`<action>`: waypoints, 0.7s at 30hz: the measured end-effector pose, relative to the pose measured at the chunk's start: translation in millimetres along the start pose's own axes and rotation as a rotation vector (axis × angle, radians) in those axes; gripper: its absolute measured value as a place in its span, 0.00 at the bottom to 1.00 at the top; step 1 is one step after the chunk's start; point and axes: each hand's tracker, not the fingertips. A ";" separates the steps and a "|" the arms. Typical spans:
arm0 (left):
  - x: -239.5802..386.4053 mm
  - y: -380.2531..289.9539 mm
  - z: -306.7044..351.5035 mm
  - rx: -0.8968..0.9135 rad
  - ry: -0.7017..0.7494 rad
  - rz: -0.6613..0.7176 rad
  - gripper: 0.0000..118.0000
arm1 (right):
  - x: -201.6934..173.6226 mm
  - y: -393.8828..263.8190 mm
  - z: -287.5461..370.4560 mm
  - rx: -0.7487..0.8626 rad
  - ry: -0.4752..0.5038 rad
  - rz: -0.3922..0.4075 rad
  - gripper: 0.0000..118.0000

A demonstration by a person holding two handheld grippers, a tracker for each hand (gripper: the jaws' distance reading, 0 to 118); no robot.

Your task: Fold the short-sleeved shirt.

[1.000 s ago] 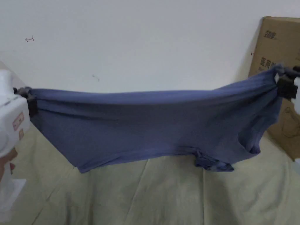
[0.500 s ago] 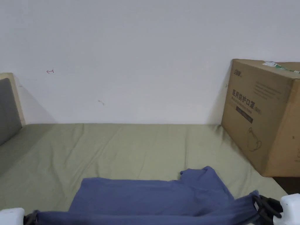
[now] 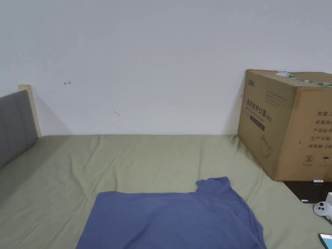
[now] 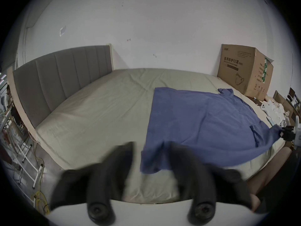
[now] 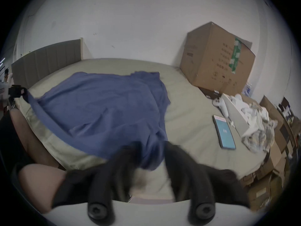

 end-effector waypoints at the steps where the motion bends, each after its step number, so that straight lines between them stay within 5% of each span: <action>1: -2.2 1.0 5.1 0.002 -0.003 0.011 0.96 | 5.1 -1.4 4.1 0.005 -0.003 -0.050 0.84; 4: -7.8 9.0 36.7 0.063 -0.004 0.048 0.95 | 10.6 10.4 64.7 0.129 0.021 -0.226 0.84; 7: -11.8 14.1 79.8 0.179 0.015 0.014 0.95 | 24.3 11.7 102.5 0.171 0.088 -0.316 0.82; 9: -12.5 11.1 106.9 0.187 0.023 0.007 0.92 | 17.6 5.1 133.3 0.235 0.079 -0.281 0.60; 10: -15.2 5.6 117.9 0.193 -0.005 0.006 0.77 | 11.8 -1.2 143.4 0.252 0.044 -0.236 0.21; 11: -13.4 0.8 126.4 0.197 0.006 0.002 0.52 | 7.9 -6.6 148.2 0.246 -0.006 -0.209 0.03; 12: -9.9 -5.1 131.7 0.206 0.059 -0.011 0.18 | 3.8 -12.1 156.5 0.245 -0.034 -0.208 0.02; 13: -8.4 -12.6 132.4 0.184 0.096 -0.017 0.01 | 4.7 -16.4 161.9 0.233 0.018 -0.226 0.03; 20: -18.9 -28.0 53.4 -0.065 -0.048 -0.022 0.02 | -13.6 -21.5 144.0 0.127 0.045 -0.187 0.03; 21: -19.3 -26.0 33.0 -0.108 -0.054 -0.015 0.11 | -15.1 -19.5 137.7 0.111 0.048 -0.168 0.03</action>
